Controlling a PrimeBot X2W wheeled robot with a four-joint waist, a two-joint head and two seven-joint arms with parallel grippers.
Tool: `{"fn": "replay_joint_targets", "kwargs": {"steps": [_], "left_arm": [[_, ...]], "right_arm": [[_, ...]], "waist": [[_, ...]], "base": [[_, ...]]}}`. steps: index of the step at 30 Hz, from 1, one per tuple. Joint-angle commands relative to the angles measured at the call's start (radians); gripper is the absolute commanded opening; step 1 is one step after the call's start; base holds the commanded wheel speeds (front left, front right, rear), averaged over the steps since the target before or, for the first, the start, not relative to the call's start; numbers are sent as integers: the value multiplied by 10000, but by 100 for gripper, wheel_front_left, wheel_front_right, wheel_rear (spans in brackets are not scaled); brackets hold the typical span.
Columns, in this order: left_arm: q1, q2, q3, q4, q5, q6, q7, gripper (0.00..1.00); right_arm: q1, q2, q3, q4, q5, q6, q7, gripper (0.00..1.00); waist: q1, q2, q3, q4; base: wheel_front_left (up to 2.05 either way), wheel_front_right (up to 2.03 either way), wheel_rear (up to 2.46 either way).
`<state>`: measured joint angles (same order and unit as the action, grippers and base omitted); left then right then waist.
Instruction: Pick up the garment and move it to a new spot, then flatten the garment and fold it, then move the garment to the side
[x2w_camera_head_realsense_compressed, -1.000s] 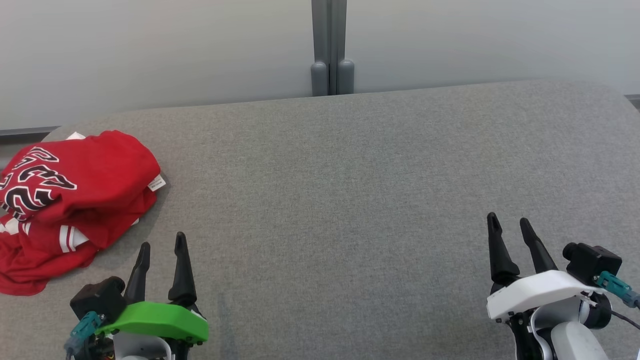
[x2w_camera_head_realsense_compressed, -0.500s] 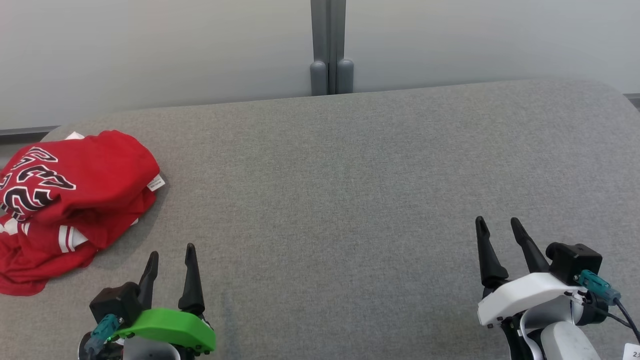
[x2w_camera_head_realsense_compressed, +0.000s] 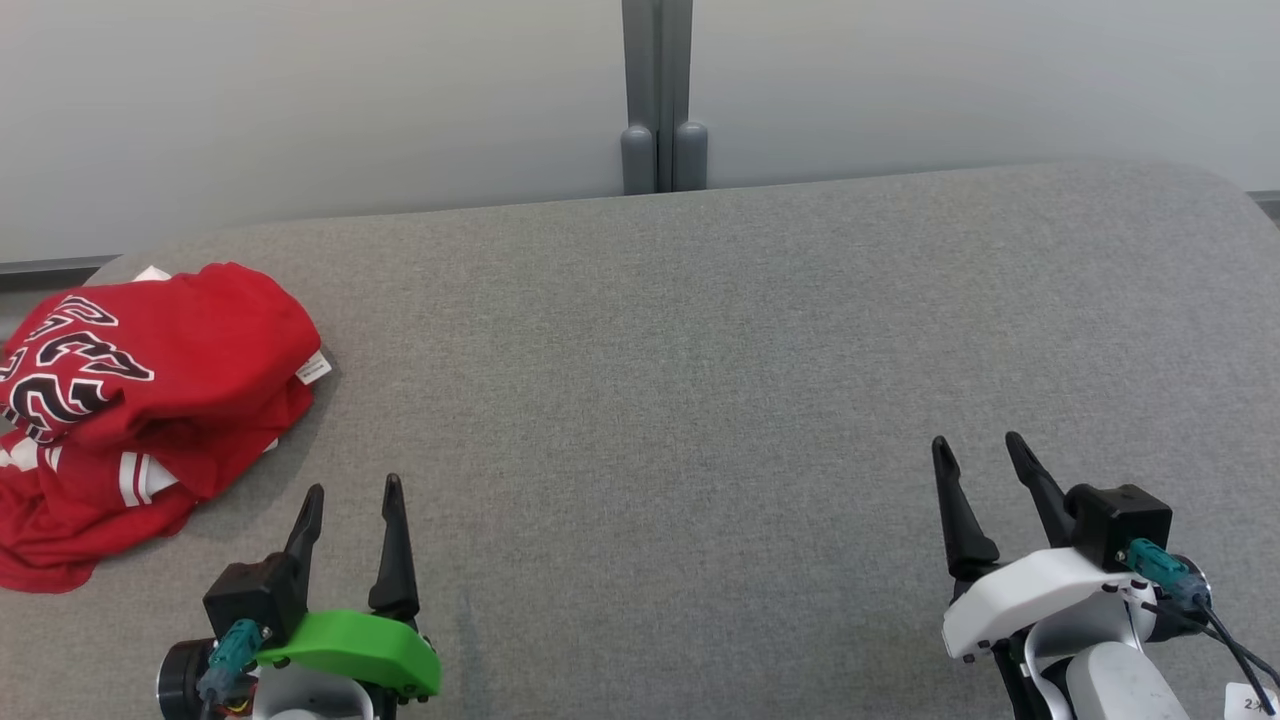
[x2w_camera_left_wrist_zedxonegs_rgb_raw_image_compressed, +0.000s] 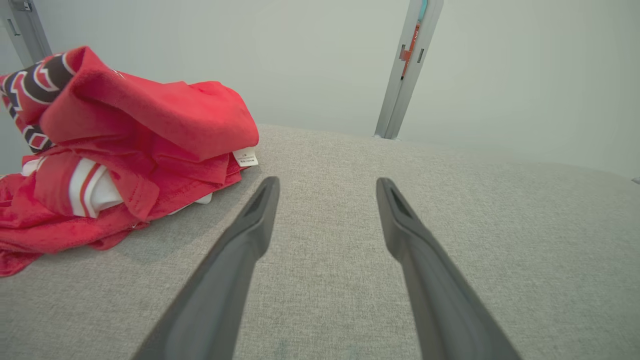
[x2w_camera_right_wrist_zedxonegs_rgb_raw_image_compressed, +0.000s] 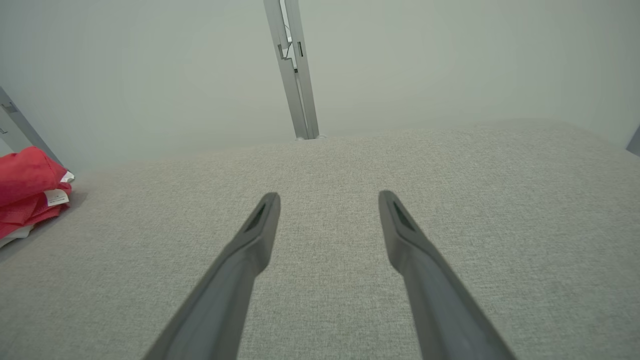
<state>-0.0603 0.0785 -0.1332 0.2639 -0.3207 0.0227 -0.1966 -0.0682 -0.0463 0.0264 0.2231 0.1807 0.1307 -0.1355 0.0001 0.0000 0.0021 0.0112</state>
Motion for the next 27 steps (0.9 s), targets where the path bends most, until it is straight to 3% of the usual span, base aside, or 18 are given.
{"fn": "replay_joint_targets", "kwargs": {"steps": [1, 18, 27], "left_arm": [[-102, 105, -4, -95, 168, 72, -119, 100], [139, 118, -88, -251, 826, 246, -485, 100], [48, 24, -9, -324, 406, 292, -494, 100]], "right_arm": [[-36, -52, 22, -78, -188, 0, -91, 100], [75, -60, 87, -92, -1194, 1, -399, 100], [-4, -56, -95, 80, -674, 1, -604, 100]], "waist": [[-1, 0, -6, 4], [-1, 0, -34, 28], [-1, 0, 54, 27]], "base": [[0, 0, 0], [0, 0, 0], [0, 0, 0]]}}
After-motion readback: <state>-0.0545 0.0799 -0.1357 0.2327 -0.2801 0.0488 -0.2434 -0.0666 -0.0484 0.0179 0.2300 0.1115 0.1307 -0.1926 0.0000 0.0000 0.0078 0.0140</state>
